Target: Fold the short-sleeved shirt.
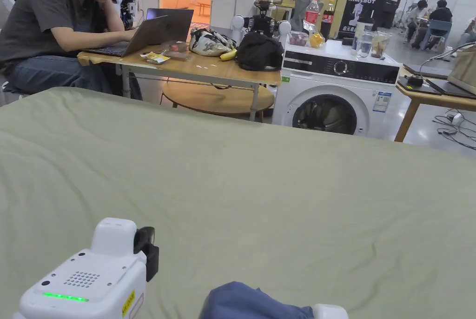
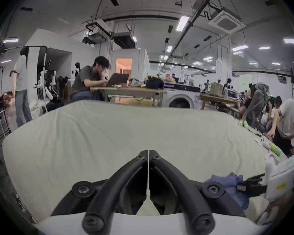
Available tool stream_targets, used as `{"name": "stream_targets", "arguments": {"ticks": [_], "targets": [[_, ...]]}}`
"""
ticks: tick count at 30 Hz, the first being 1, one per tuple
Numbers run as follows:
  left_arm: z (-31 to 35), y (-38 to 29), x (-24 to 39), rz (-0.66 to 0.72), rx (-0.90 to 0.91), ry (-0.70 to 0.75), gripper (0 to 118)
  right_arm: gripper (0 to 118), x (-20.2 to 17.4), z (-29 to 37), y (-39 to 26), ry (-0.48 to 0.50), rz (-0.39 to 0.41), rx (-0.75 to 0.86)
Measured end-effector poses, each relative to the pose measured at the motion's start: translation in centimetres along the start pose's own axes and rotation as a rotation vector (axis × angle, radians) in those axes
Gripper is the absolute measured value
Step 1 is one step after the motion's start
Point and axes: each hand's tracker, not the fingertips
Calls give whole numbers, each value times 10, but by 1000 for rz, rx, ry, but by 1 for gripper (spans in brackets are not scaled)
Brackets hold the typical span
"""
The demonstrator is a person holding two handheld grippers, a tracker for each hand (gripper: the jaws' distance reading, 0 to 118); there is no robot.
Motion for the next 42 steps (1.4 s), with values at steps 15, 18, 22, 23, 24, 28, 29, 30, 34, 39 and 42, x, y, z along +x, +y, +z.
{"name": "stream_targets", "arguments": {"ticks": [15,18,22,23,24,28,29,30,34,39,42], "targets": [[-71,-28,-43,443,-713,-663,33,0,5,0,4,34,17,-35],[-85,-38,-44,527,-750,-708,70,0,6,0,3,39,14,-34],[-107,-53,-37,599,-825,-791,70,0,7,1,3,43,10,-34],[-113,-58,-32,604,-853,-804,70,0,6,1,3,43,9,-34],[-118,-64,-26,609,-875,-821,70,0,7,0,3,43,9,-34],[-129,-80,-1,693,-893,-908,70,0,7,1,1,44,5,-28],[-128,-81,3,704,-873,-895,70,0,7,1,1,44,2,-28],[-127,-83,5,696,-866,-882,70,0,7,2,1,45,-3,-28],[-125,-88,-3,700,-852,-863,46,0,8,1,1,48,-5,-26],[-123,-93,-9,725,-858,-863,39,0,4,2,-1,37,9,-16],[-120,-88,-6,672,-859,-837,29,0,6,4,-1,47,-4,-15]]}}
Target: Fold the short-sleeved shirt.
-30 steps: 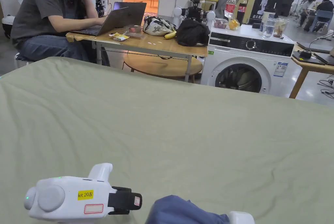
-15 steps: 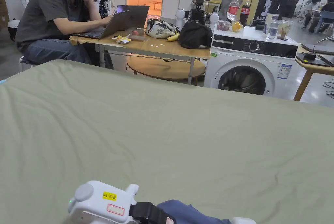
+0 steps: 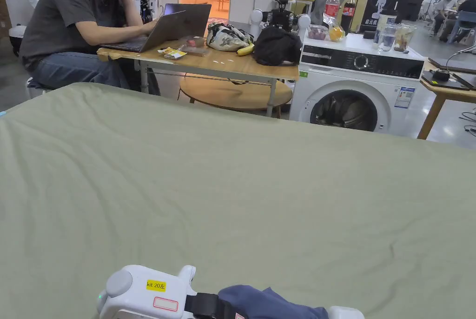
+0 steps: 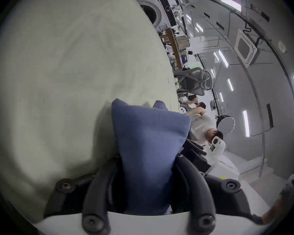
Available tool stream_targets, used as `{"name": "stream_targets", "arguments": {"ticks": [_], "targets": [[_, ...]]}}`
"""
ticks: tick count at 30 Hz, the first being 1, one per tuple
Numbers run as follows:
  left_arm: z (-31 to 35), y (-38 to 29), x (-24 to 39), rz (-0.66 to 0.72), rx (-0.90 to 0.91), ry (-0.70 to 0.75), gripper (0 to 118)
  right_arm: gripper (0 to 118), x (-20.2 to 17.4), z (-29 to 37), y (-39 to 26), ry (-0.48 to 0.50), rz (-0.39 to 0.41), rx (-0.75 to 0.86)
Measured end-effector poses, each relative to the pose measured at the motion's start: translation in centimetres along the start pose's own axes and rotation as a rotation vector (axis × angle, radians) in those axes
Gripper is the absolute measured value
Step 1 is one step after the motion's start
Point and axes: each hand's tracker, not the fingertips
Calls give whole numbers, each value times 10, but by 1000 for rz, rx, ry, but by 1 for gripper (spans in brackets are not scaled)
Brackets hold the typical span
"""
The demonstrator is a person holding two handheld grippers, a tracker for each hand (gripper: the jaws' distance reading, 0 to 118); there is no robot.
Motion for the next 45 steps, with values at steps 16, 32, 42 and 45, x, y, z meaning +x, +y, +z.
{"name": "stream_targets", "arguments": {"ticks": [16,32,42,45], "targets": [[53,8,45,-59,37,49,23,0,0,35,33,-15,16,336],[232,-1,57,-24,258,265,23,0,-76,66,112,71,91,770],[417,-1,11,67,434,542,23,0,-191,20,131,257,137,682],[454,-3,13,109,477,609,23,0,-228,12,130,296,171,671]]}}
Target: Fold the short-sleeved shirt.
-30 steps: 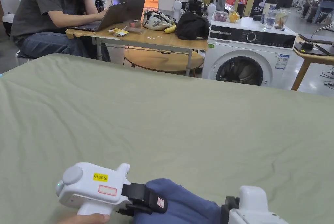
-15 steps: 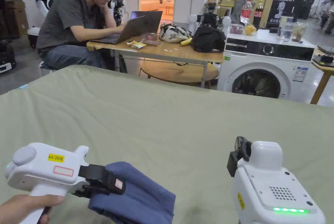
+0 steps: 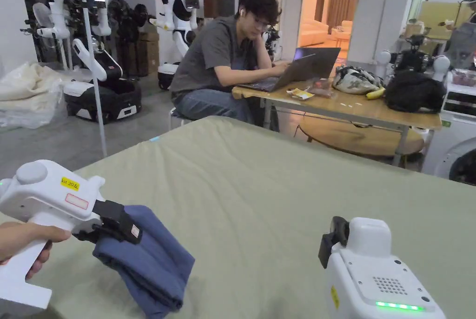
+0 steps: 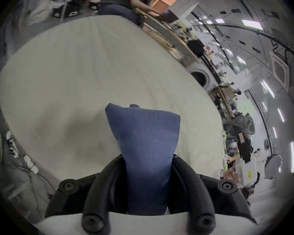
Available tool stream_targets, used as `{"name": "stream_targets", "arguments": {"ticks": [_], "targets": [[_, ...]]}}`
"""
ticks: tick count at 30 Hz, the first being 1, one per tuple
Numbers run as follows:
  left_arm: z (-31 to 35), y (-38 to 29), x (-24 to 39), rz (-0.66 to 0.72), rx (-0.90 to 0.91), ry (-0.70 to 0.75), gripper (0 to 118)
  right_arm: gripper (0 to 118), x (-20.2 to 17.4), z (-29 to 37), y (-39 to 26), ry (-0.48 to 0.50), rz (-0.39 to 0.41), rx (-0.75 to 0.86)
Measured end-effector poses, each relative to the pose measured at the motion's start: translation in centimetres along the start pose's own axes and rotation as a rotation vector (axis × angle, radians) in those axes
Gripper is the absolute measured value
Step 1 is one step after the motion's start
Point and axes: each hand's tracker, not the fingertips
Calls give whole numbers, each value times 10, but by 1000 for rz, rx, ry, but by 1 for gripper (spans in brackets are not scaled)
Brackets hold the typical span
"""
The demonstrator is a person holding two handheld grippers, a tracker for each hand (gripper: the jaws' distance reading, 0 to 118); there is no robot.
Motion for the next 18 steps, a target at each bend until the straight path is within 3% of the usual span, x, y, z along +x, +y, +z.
{"name": "stream_targets", "arguments": {"ticks": [5,12,18], "targets": [[30,32,-51,35,47,110,23,0,-46,-20,-7,125,19,-39],[19,10,-36,41,-18,166,23,0,-78,-24,-25,180,100,-85],[1,24,-56,-9,-113,454,23,0,-74,-20,-37,187,140,-119]]}}
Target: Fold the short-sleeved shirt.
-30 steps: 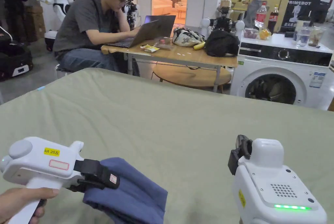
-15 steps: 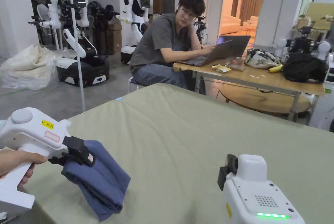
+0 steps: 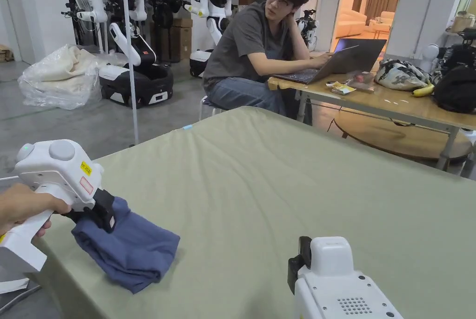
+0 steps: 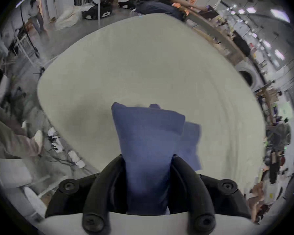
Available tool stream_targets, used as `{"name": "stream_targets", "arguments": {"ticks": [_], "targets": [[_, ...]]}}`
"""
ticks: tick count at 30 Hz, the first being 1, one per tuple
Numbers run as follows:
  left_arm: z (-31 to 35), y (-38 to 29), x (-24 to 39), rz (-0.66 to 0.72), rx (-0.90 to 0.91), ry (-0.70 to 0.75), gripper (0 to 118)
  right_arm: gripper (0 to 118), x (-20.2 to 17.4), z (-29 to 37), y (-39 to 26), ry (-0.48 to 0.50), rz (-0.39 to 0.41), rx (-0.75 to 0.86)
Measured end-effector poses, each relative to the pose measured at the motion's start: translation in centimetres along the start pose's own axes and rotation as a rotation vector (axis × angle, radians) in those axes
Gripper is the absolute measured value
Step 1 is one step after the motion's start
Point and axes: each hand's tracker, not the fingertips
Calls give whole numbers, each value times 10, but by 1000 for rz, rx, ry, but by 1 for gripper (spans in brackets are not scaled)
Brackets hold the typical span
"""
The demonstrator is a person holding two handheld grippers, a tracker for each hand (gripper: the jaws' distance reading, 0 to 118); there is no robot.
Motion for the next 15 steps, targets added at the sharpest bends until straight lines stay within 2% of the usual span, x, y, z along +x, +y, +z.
{"name": "stream_targets", "arguments": {"ticks": [2,4,6,12,13,15], "targets": [[-6,-4,2,-18,-9,43,28,0,3,-1,-3,-8,3,-9],[-14,6,-3,-11,-1,98,48,0,7,-1,-4,-11,-4,-19],[-10,8,1,-66,27,168,58,0,12,0,-5,-19,-11,-29],[20,23,15,-113,217,226,62,0,29,7,-3,-42,-32,-22],[27,26,21,-164,317,295,62,0,32,9,-2,-48,-40,-22],[31,23,40,-208,364,291,62,0,40,15,-2,-62,-49,-16]]}}
